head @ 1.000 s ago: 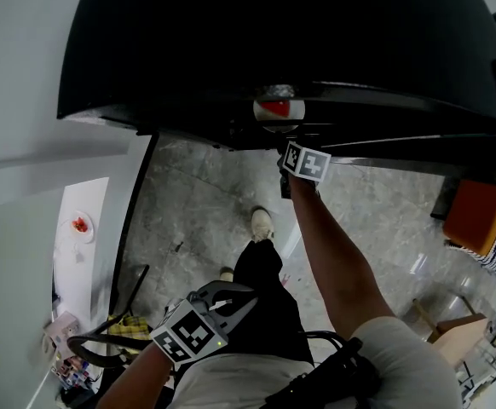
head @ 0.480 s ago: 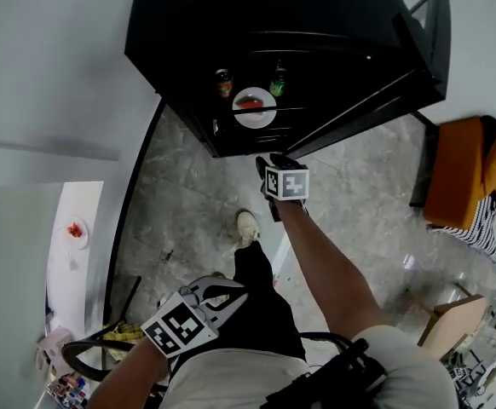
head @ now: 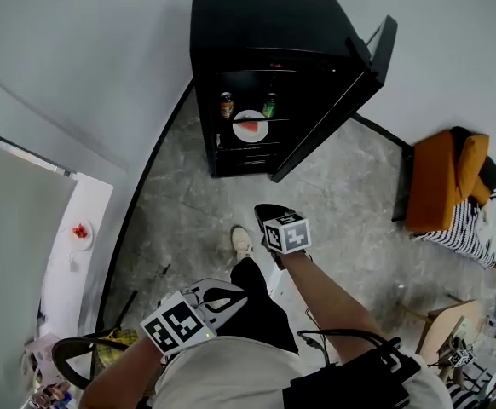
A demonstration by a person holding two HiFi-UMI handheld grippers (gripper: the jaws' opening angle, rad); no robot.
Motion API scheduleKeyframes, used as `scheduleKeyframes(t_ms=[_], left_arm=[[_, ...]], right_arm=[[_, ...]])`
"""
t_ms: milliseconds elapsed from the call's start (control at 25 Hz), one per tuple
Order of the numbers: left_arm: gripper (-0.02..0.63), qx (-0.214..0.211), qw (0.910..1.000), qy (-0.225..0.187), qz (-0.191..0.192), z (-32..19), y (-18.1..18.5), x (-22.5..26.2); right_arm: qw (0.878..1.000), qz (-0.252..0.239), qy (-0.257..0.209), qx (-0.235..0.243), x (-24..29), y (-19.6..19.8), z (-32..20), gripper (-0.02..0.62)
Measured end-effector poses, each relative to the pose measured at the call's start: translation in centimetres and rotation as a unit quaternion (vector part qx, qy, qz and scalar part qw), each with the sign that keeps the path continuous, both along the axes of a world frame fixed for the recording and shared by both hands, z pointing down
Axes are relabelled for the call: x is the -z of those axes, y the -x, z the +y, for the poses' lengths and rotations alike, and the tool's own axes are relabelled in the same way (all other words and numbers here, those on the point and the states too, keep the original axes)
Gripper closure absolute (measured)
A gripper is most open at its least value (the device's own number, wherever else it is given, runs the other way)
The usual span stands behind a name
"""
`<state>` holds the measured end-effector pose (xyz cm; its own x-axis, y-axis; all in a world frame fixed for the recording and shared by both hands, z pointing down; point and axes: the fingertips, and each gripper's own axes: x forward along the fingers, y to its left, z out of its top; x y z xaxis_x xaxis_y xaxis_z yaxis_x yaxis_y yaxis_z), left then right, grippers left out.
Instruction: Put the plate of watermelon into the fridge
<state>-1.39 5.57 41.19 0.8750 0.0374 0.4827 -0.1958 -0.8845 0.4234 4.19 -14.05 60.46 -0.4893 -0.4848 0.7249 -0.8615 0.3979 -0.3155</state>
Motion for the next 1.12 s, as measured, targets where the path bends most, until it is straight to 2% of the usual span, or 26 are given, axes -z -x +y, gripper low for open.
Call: scheduleKeyframes(t_ms=[400, 600, 840, 1120], left_arm=[[0.594, 0.047, 0.9985, -0.012, 0.024, 6.4, 5.3, 2.4], [0.594, 0.075, 0.9963, -0.022, 0.037, 7.7, 6.7, 3.3], [0.594, 0.073, 0.9966, -0.032, 0.025, 11.0, 8.6, 4.0], [0.594, 0.077, 0.9961, -0.034, 0.026, 13.6, 8.9, 4.4]], right_arm=[[0.999, 0.005, -0.048, 0.015, 9.3, 1.7, 13.2, 0.580], [0.997, 0.013, -0.060, 0.051, 12.8, 2.5, 18.8, 0.580], [0.995, 0.014, -0.074, 0.066, 16.2, 3.8, 25.0, 0.580], [0.990, 0.017, -0.089, 0.110, 18.6, 5.7, 28.9, 0.581]])
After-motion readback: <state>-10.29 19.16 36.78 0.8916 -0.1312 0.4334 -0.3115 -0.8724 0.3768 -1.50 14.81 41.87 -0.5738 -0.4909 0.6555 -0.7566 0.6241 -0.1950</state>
